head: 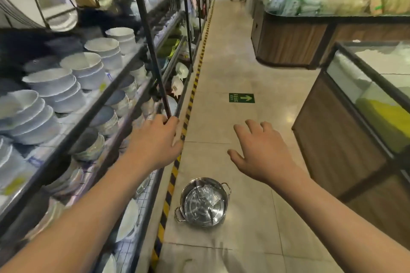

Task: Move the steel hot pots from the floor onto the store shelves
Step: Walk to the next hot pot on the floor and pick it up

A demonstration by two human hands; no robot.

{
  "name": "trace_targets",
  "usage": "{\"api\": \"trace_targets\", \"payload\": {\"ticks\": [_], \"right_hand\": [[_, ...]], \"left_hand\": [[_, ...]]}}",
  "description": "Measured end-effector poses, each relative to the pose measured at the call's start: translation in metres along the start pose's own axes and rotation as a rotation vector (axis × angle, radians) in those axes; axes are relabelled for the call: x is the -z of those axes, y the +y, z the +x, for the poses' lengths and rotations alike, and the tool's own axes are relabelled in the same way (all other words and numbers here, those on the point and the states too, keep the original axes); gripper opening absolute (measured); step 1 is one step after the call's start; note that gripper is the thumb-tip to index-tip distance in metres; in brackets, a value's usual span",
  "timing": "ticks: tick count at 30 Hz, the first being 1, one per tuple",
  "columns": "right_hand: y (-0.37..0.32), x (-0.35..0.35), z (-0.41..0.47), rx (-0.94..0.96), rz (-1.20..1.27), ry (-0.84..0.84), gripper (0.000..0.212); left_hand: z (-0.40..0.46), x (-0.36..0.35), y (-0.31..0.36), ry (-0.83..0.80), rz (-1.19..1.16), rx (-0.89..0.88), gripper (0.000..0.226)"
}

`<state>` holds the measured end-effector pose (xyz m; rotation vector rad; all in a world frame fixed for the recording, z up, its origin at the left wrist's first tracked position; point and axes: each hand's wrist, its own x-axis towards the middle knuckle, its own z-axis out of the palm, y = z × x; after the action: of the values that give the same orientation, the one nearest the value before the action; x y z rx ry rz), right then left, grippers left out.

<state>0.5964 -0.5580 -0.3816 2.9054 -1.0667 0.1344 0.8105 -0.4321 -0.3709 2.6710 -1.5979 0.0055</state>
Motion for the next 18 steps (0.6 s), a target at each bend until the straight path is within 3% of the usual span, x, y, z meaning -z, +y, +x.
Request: {"api": "trace_targets", "payload": {"ticks": [4,9,14,18], "right_hand": [[-0.003,-0.137,0.033,-0.007,0.022,-0.064,0.063],[-0.013,-0.366,0.054,-0.015,0.029,-0.181,0.061],[-0.021,-0.604,0.049,-0.045,0.040,-0.322,0.067],[-0.022,-0.743,0.044,-0.053,0.008,-0.440,0.066]], "left_hand": [[0.041,-0.132,-0.017,-0.071,-0.003,0.017,0.061],[0.075,-0.351,-0.045,-0.161,-0.032,0.044,0.060],[0.081,-0.583,-0.072,-0.302,-0.038,0.072,0.060],[0.073,-0.725,-0.085,-0.374,-0.057,0.112,0.056]]}}
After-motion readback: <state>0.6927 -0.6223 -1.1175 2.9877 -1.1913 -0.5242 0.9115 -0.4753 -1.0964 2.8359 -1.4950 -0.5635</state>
